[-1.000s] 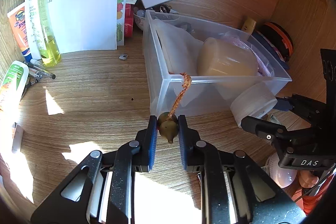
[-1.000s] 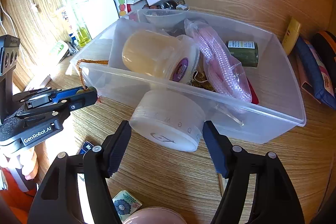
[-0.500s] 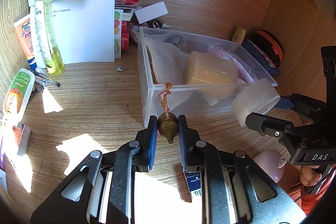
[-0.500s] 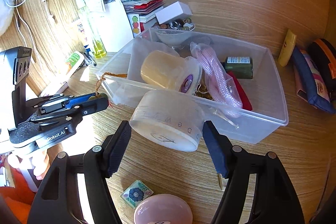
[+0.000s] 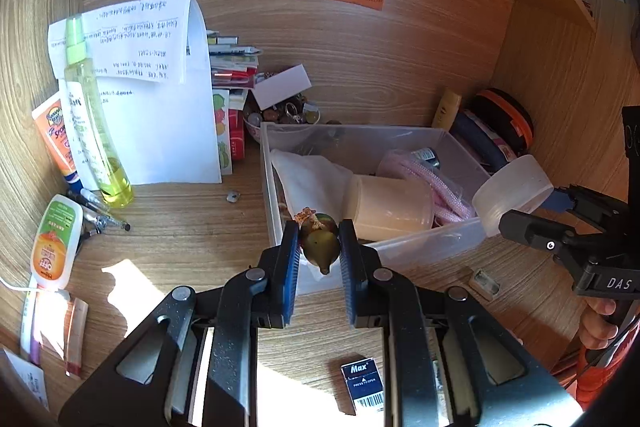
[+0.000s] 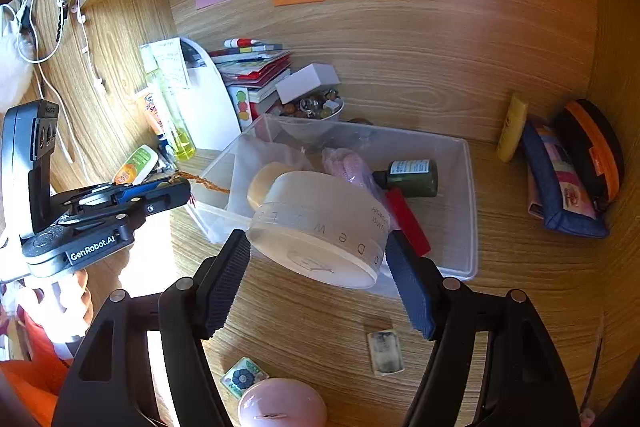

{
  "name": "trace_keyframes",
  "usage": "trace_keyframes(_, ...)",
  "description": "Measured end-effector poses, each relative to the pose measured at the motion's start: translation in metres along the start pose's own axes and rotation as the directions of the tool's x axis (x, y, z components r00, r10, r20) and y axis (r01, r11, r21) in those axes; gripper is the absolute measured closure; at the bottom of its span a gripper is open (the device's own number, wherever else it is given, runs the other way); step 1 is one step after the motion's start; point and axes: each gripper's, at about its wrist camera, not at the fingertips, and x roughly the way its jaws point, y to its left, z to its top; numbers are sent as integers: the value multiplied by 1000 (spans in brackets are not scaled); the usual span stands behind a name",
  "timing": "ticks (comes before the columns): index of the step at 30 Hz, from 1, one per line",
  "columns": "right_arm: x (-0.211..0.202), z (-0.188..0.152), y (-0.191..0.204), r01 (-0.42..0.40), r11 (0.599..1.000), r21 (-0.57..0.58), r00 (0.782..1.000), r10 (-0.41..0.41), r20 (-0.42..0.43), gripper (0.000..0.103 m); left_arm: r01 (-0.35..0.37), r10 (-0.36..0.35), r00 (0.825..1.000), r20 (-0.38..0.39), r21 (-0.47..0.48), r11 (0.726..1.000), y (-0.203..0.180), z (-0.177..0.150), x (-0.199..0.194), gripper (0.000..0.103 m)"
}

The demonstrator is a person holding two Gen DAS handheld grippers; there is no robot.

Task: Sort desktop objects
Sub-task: 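Lower the charm and white container into the box and open both tools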

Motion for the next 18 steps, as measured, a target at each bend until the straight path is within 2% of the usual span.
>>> trace_keyframes(8, 5, 12, -25, 64, 997, 39, 997, -65, 28, 36, -24, 24, 1000, -16, 17, 1000, 1, 12, 18, 84)
trace_keyframes(18, 33, 9, -50, 110, 992, 58, 993, -107, -43, 36, -13, 14, 996, -84, 9, 1000, 1, 7, 51, 84)
